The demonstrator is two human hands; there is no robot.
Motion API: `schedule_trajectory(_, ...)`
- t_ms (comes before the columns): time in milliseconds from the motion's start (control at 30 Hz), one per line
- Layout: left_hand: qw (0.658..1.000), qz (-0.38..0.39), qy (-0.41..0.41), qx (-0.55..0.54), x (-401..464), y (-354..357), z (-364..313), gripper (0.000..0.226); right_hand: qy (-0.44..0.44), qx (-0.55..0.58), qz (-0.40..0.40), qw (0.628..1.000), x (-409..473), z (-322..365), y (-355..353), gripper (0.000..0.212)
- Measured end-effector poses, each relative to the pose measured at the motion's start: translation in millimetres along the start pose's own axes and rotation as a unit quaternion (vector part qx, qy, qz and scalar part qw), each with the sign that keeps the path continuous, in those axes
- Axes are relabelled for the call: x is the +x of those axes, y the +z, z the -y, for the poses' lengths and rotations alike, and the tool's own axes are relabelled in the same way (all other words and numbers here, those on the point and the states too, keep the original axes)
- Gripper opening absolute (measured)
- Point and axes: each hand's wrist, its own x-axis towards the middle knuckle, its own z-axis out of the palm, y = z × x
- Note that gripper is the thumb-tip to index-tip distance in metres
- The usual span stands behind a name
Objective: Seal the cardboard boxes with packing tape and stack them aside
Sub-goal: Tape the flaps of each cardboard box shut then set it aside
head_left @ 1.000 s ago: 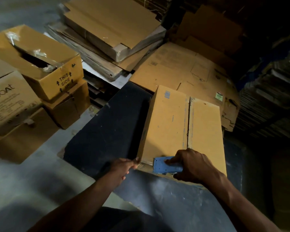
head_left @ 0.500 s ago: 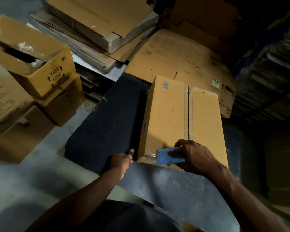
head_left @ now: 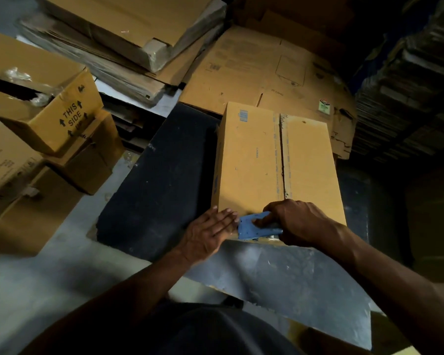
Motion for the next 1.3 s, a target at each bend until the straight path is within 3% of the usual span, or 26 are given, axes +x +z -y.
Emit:
schedule_trajectory(133,1.000,-0.019,0.011,-0.003,6.1,-8.8,-3.3,0.046,0.013,0.005,0.028,0.999,-4.8,-8.4,-1.2,0.067)
schedule_trajectory(533,1.000,0.015,0.021,0.011,2.8,-10.0,-0.4,0.052,0.043,-0.027,0.043,0.998,-66.4,-66.0,12.4,0.069)
schedule_trajectory(667,0.999,0.034,0.032,0.026,5.3,-14.9,-0.6,0.041,0.066,-0.041,0.057,0.995,-81.5,-77.5,13.1,0.068)
schedule_trajectory(767,0.998,0.057,0.024,0.019,3.8,-19.8,-0.1,0.057,0.082,-0.055,0.072,0.992,-92.3,-88.8,15.4,0.066)
schedule_trajectory(933,0.998,0.063,-0.016,-0.003,10.7,-28.6,-11.2,0.063,0.079,-0.049,0.063,0.994,-95.7,-91.0,16.4,0.064)
schedule_trajectory(1133,0.975,0.182,-0.120,0.040,30.0,-40.0,-59.5,0.091,0.053,-0.024,0.053,0.997,-96.3,-99.0,25.0,0.060)
schedule_trajectory(1300,0.940,0.296,-0.167,0.027,78.1,-18.8,-127.9,0.094,0.025,-0.002,0.053,0.998,-94.0,-109.6,31.8,0.063)
